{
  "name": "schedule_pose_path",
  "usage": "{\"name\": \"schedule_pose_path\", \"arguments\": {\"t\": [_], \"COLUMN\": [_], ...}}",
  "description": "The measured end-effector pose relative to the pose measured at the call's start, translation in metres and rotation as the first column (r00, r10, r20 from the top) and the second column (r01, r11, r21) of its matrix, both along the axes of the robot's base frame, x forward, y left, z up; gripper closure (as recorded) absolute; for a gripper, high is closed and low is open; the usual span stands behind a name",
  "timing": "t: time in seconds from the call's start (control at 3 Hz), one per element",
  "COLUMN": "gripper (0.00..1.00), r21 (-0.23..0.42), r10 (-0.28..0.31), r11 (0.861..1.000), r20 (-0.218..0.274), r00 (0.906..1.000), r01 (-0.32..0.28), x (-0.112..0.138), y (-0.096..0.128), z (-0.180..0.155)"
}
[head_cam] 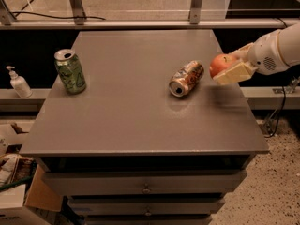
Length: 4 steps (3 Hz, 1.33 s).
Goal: Move apple near orange can
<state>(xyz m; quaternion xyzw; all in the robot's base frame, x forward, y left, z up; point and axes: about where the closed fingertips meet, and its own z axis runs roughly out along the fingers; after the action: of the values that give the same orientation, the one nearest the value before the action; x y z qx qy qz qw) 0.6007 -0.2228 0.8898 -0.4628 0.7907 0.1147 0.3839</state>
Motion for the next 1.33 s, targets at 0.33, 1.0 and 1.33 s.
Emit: {"name": "schedule_pose_path", "arguments": {"t": [0.33, 1.0, 1.33], "gripper": [1.0, 1.0, 0.82], "r21": [-0.001, 0.002, 0.003], "r10": [0.033, 0.043, 0.03], "r11": [0.999, 0.999, 1.0], "r20": [-0.014, -0.019, -0.031], "r00": [0.9993, 0.9989, 0.9991], "r01": [-0.033, -0.043, -0.03], "x": [-0.006, -0.003, -0.002], "y": [0.011, 0.019, 0.018], "z": [-0.022, -0.044, -0.051]}}
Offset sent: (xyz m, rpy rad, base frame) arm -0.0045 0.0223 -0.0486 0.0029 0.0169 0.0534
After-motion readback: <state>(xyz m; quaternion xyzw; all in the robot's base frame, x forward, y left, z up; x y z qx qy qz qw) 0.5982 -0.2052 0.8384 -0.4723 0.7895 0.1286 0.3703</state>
